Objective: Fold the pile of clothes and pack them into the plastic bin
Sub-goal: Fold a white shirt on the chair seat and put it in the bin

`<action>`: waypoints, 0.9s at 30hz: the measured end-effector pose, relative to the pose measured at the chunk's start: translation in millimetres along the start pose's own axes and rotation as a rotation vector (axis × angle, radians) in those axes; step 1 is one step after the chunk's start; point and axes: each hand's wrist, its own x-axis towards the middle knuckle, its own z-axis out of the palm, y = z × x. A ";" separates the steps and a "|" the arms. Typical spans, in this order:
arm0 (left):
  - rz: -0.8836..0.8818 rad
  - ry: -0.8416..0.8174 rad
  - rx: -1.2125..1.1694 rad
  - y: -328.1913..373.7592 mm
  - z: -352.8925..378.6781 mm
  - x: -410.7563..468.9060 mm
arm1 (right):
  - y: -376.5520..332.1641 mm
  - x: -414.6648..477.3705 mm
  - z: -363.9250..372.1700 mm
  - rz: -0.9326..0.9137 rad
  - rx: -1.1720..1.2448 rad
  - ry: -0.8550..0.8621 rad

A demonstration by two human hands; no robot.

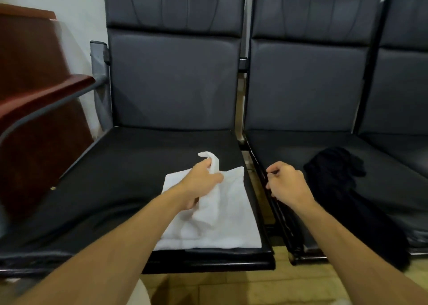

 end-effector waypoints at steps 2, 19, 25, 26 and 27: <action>0.027 -0.088 0.204 -4.7 24.2 3.9 | 3.2 -2.3 -2.7 -0.011 -0.026 -0.035; 0.124 -0.254 0.881 -54.7 -25.7 -14.3 | -16.9 -22.9 5.9 0.010 -0.248 -0.200; 0.206 -0.191 1.035 -70.9 -38.6 -51.7 | -37.5 -25.7 20.3 0.036 -0.327 -0.233; 0.208 -0.169 1.063 -72.1 -44.8 -55.0 | -43.4 -27.0 25.5 0.020 -0.333 -0.232; 0.195 -0.159 1.082 -73.3 -53.1 -57.3 | -49.3 -28.1 31.7 0.002 -0.342 -0.238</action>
